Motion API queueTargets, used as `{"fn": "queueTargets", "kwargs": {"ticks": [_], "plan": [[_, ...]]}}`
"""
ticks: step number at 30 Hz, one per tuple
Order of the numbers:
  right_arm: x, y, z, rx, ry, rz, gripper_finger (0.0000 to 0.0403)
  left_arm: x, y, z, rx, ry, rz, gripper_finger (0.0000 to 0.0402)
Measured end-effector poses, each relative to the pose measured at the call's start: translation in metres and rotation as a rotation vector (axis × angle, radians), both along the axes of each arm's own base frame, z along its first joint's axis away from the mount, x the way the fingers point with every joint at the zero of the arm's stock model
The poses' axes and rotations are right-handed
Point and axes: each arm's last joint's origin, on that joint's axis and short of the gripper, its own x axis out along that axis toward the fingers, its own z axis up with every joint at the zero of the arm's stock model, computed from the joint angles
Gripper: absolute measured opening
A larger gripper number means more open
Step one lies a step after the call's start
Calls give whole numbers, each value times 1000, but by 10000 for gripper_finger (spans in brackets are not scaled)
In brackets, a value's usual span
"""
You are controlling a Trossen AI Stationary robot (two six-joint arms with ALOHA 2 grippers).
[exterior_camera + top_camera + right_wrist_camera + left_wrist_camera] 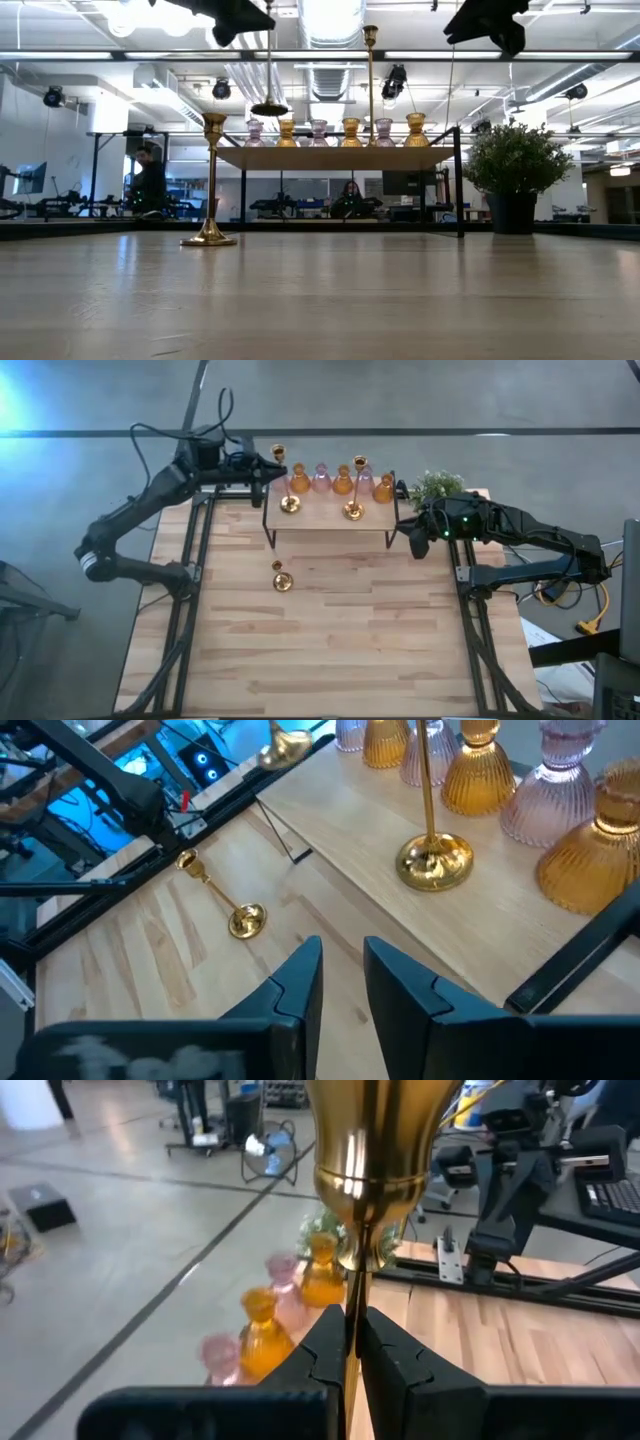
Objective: Pick & Place candle stick holders
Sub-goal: Put the top gold candle holder on the shelf
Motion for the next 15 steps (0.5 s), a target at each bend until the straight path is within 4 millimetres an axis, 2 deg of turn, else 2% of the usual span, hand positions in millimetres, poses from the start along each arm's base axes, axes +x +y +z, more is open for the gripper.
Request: {"fn": "queueTargets", "kwargs": {"ticks": [7,15], "plan": [[1,0,2,-18,-19,8,80,19,9,-11,-11,18,-23,18],[1,0,2,-18,-19,7,66,36,19,-23,6,34,-38,18]]}}
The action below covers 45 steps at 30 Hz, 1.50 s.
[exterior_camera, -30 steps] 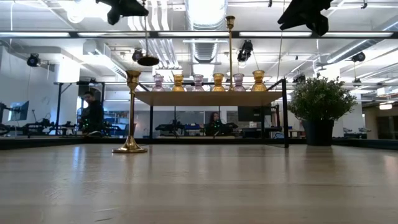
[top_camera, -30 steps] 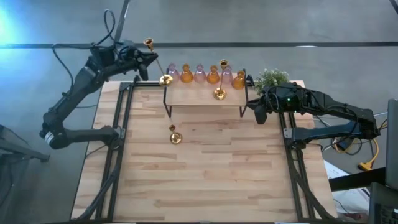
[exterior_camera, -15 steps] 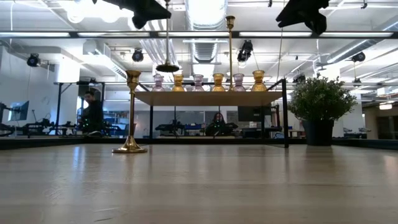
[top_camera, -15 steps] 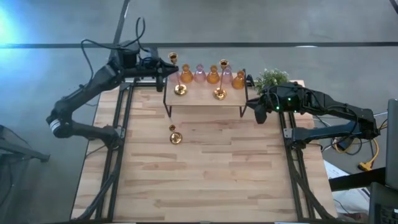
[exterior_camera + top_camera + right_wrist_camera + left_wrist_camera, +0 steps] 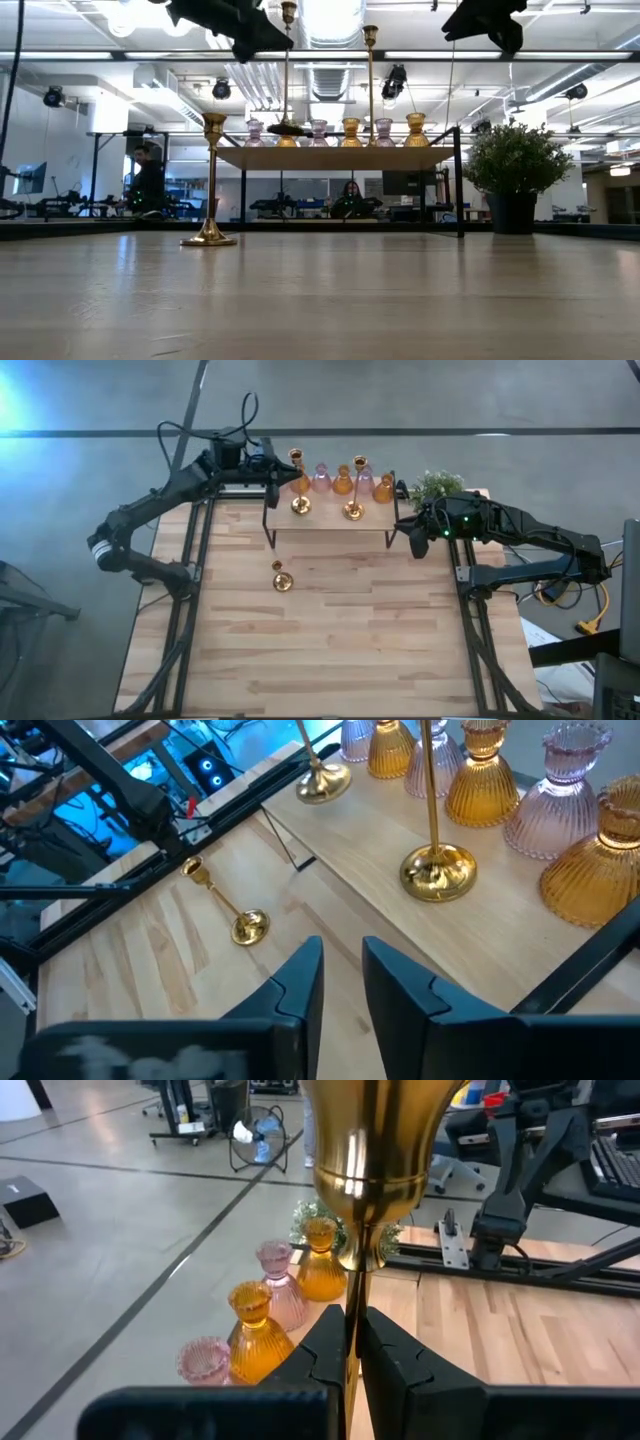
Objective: Pick & Place candle stick holders
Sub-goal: Put the top gold candle holder on the shelf
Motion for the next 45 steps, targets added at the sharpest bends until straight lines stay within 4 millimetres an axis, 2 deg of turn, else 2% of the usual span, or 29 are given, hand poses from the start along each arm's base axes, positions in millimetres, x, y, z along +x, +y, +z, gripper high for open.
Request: {"fn": "queueTargets", "kwargs": {"ticks": [11,22,33,45], "plan": [[0,0,0,0,0,0,73,16,11,-17,-2,33,-35,18],[0,0,0,-3,4,2,75,28,20,-23,6,-2,-57,18],[0,0,0,-9,6,6,66,30,21,-24,16,-7,-66,18],[0,0,0,-8,7,6,78,31,23,-42,13,-37,-68,18]]}}
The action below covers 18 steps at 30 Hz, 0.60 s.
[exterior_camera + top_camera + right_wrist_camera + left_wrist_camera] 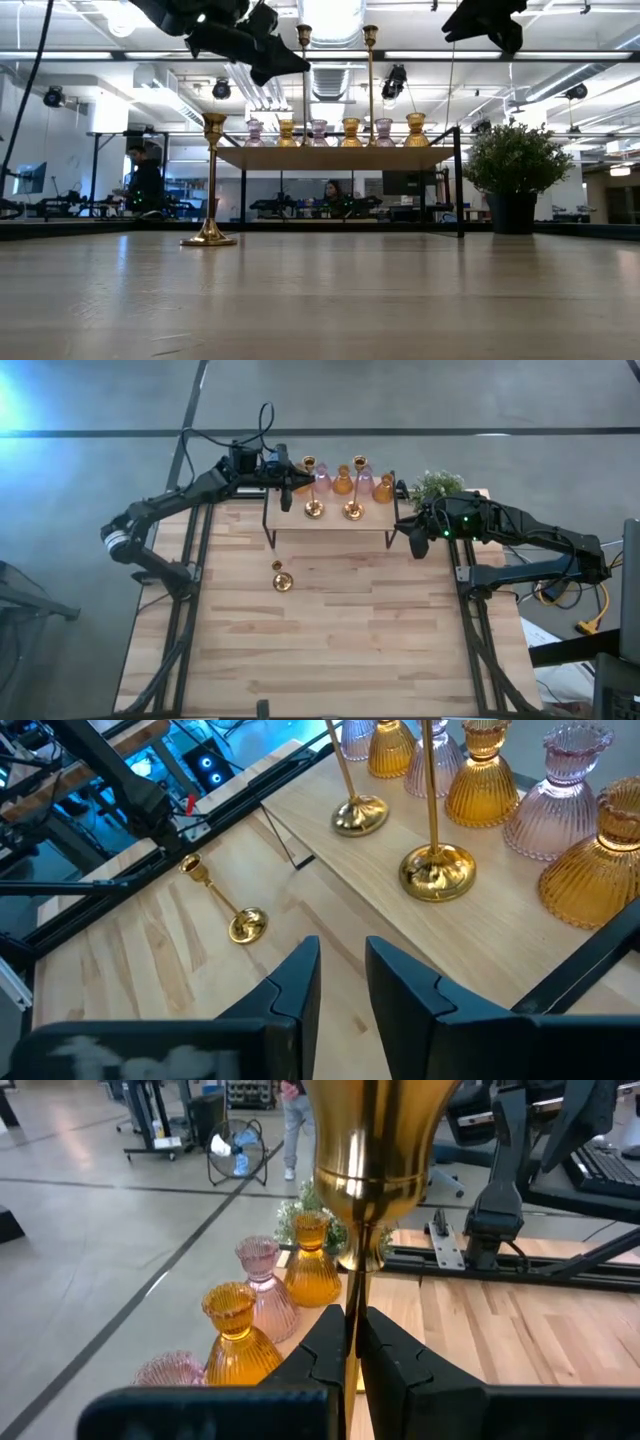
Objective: Pick & Place candle stick holders
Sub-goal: Put the top gold candle holder on the shelf
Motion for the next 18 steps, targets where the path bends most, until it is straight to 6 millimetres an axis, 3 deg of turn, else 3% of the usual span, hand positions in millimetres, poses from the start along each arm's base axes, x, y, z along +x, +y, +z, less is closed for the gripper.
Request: {"fn": "queueTargets", "kwargs": {"ticks": [15,18], "plan": [[0,0,0,0,0,0,70,-1,0,-3,-4,6,1,18],[0,0,0,0,0,0,76,-1,0,-3,-7,8,3,38]]}}
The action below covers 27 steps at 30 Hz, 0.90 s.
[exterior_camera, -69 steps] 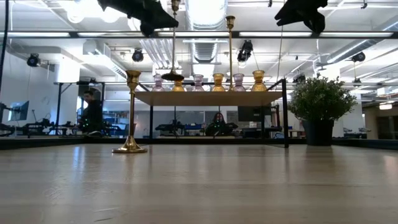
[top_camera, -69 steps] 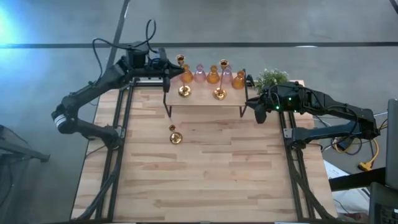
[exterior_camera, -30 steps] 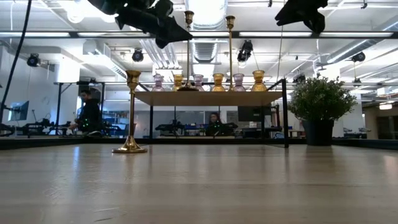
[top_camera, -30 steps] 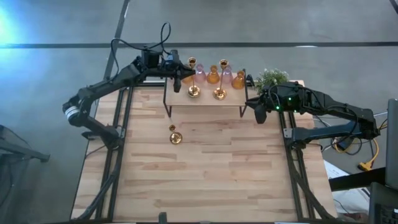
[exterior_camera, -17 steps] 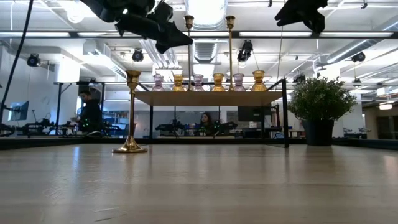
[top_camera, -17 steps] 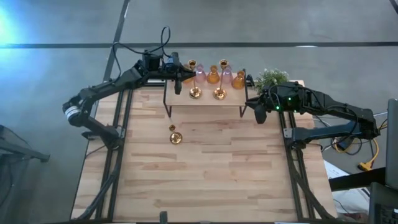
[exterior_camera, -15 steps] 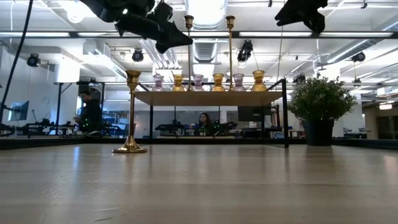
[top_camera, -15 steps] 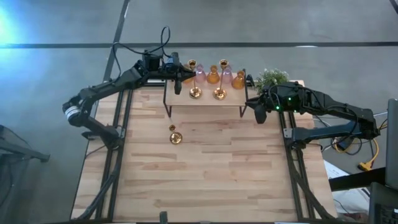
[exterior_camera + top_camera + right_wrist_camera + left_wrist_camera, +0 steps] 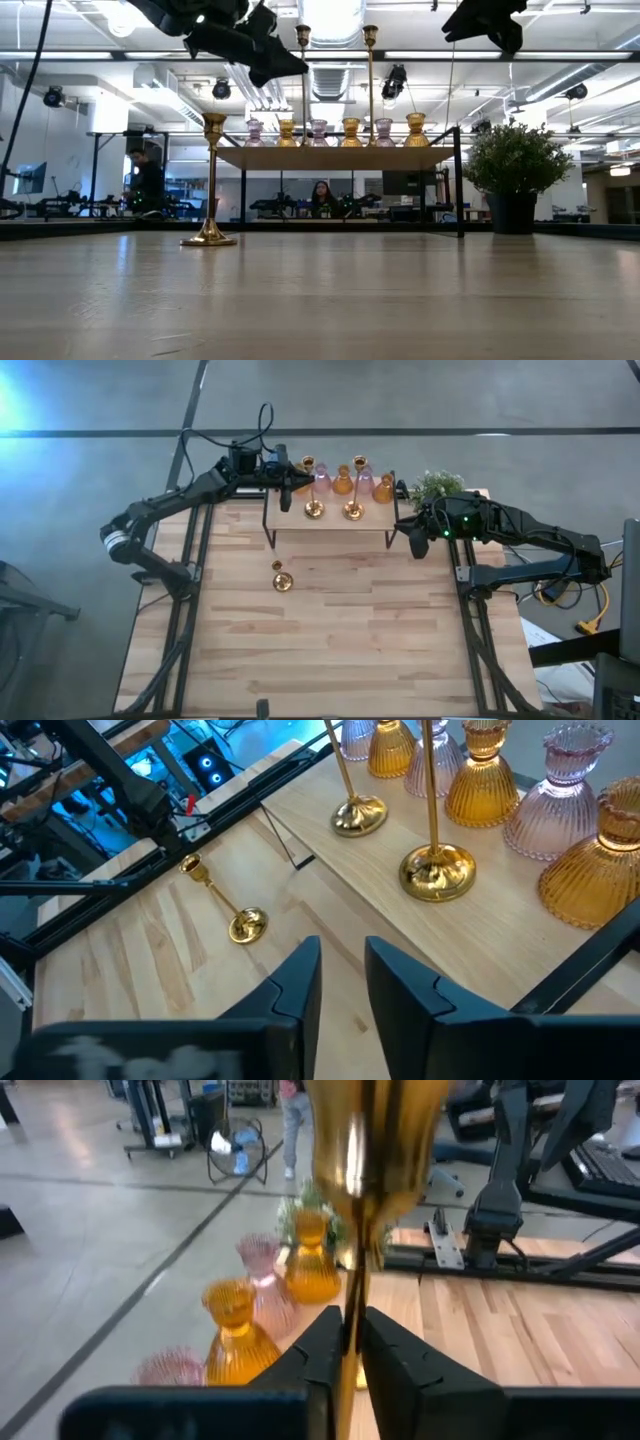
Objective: Pick & Place candle stick holders
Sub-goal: Put the top gold candle holder on the shelf, then put the gold candle holder on the shelf
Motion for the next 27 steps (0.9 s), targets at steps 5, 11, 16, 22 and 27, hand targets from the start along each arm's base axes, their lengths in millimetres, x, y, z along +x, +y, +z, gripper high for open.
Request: {"fn": "queueTargets", "kwargs": {"ticks": [5,11,16,22,27], "plan": [[0,0,0,0,0,0,83,0,0,-4,-15,17,1,75],[0,0,0,4,-1,0,80,-1,2,-3,-21,14,58,82],[0,0,0,4,-2,-1,72,-4,3,-5,-41,45,82,95],[0,0,0,1,-1,1,69,-5,2,-7,-63,72,84,146],[0,0,0,1,-1,1,76,-9,-2,-5,-68,85,84,203]]}}
